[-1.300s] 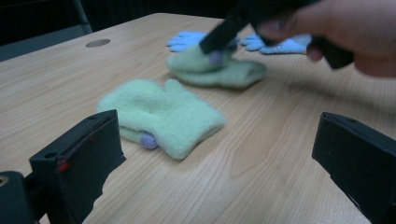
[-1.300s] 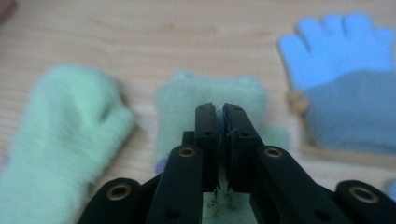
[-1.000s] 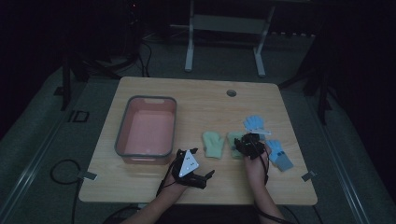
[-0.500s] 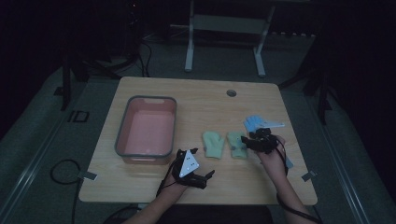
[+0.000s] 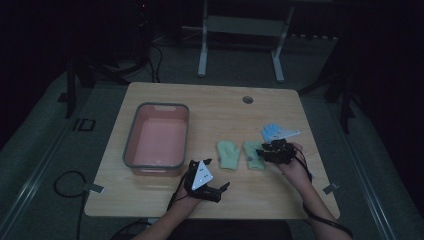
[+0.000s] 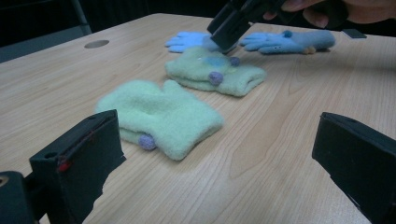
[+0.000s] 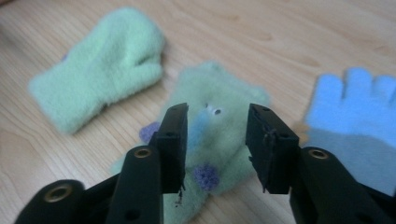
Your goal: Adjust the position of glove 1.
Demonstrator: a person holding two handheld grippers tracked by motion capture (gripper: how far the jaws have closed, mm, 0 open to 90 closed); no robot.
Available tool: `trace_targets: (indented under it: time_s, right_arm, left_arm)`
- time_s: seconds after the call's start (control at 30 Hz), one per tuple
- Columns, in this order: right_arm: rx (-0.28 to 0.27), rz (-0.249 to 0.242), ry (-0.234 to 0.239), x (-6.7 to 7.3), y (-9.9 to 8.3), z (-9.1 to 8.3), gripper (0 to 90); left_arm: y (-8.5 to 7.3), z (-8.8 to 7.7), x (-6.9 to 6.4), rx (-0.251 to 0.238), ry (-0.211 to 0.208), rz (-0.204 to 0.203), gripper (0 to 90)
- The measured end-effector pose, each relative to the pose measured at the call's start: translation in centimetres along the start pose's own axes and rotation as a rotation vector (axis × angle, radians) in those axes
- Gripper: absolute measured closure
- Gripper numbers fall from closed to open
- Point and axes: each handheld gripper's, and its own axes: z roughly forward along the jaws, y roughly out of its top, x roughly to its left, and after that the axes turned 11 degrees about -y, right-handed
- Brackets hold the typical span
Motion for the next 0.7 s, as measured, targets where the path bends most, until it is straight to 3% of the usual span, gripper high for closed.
trace_targets:
  time_s: [0.17,0.27,0.4,0.53,0.7]
  right_arm:
    - [0.014,-0.027,0.018,0.1,-0.2,1.2,55.3]
    - [0.047,-0.043,0.002,0.4,-0.6,2.1,54.9]
    - [0.061,0.010,0.001,0.6,-1.1,2.5,61.6]
    - [0.045,0.001,-0.009,1.2,-1.3,2.4,74.1]
    - [0.046,0.046,-0.029,1.9,-1.4,2.3,81.7]
  left_arm:
    - [0.0,0.0,0.0,0.001,0.000,0.004,1.8]
    - [0.0,0.0,0.0,0.002,0.000,0.002,1.8]
    - [0.0,0.0,-0.1,0.004,0.002,0.010,1.9]
    - [0.0,0.1,-0.1,0.004,0.002,0.008,1.9]
    - [0.0,0.1,-0.1,0.004,0.003,0.007,1.9]
